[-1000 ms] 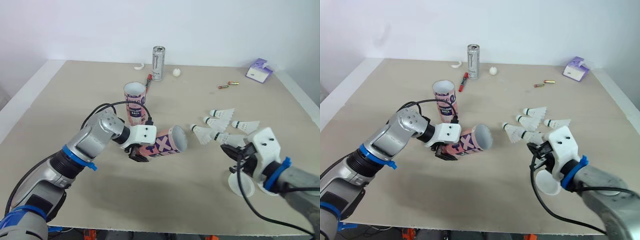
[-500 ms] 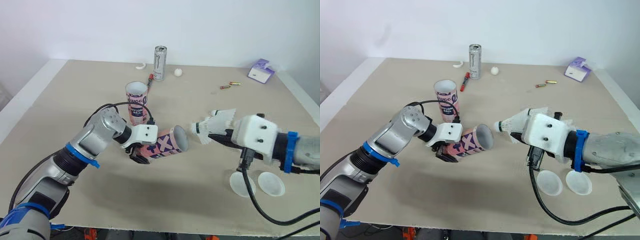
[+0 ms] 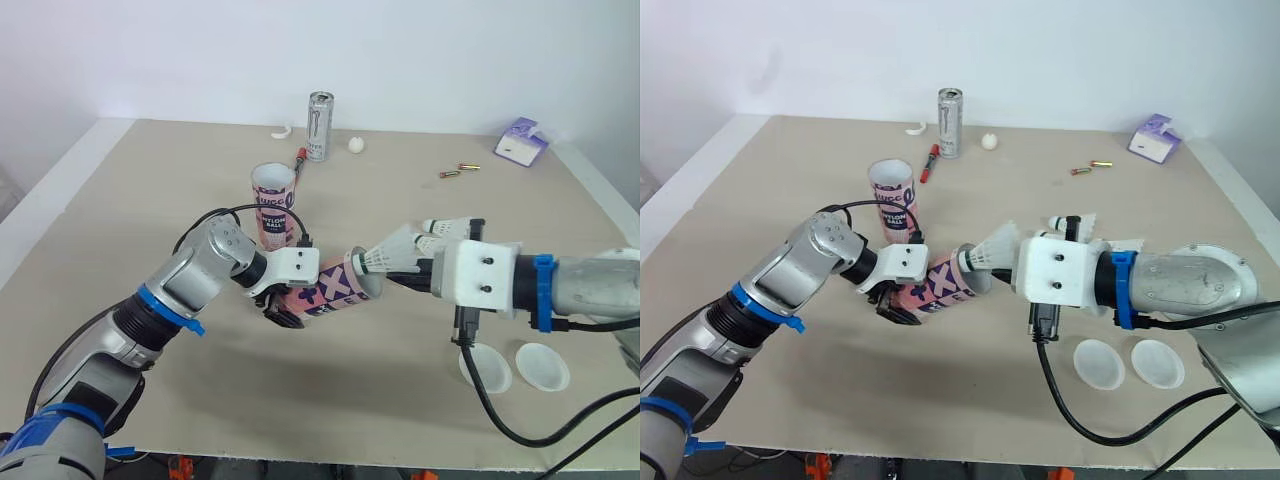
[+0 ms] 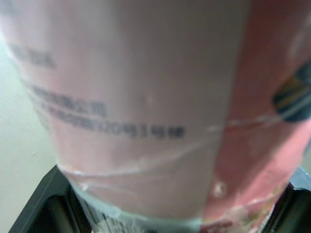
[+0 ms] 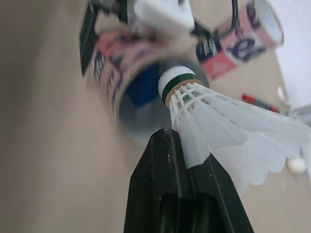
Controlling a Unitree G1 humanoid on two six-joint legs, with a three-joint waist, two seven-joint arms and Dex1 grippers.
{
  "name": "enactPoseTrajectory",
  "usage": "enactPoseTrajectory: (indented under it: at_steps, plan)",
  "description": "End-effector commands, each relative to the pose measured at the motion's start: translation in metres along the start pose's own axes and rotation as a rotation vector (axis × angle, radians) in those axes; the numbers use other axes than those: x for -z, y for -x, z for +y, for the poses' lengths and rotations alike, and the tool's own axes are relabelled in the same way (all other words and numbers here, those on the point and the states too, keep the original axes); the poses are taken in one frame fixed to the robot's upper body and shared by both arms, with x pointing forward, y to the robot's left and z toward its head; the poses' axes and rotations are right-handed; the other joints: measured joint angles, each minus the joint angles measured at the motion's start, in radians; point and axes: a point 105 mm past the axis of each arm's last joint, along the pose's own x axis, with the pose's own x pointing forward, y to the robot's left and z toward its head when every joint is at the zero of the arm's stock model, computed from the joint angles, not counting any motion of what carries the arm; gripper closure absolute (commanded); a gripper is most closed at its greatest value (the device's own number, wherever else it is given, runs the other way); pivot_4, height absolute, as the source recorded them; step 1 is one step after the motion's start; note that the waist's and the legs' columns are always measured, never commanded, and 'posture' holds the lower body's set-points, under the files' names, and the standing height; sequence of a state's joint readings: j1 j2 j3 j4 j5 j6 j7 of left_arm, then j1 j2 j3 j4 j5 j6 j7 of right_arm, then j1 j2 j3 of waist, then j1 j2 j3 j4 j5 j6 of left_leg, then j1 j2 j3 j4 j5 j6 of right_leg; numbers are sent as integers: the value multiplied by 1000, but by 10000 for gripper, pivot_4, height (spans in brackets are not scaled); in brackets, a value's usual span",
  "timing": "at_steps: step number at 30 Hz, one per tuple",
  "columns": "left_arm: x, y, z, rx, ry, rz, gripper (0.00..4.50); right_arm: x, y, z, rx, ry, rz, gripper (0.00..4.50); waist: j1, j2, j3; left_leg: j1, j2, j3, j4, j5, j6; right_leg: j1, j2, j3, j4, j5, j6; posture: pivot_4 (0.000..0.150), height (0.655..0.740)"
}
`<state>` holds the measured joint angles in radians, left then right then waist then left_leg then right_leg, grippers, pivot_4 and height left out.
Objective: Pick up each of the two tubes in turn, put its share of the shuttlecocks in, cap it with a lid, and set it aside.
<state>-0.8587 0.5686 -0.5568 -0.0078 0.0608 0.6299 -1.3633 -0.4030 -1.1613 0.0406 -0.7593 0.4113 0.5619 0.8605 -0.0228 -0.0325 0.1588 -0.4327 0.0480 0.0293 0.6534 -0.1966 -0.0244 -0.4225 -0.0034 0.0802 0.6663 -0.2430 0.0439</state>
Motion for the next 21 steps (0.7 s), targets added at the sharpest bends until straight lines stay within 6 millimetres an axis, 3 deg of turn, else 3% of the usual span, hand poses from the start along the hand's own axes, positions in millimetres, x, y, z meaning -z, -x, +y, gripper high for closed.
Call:
enactPoseTrajectory:
  at_steps: [1,18,21]
  plan:
    - [-10,6,8,-48,-36,-11,8244,-4,-1,-3,10,40,-13,44296,0,0,0,0,0,0,0,0,0,0,0,0,0,0,0,1500,7400]
    - [-1,-7,12,-59,6,-29,8244,-2,-9,-4,14,46,-28,44296,1,0,0,0,0,0,2,0,0,1,0,0,0,1,-1,1500,7400]
    - [1,-7,12,-61,1,-23,8244,-3,-7,-6,19,39,-36,36619,1,0,0,0,0,0,3,1,1,1,0,0,0,1,-1,1500,7400]
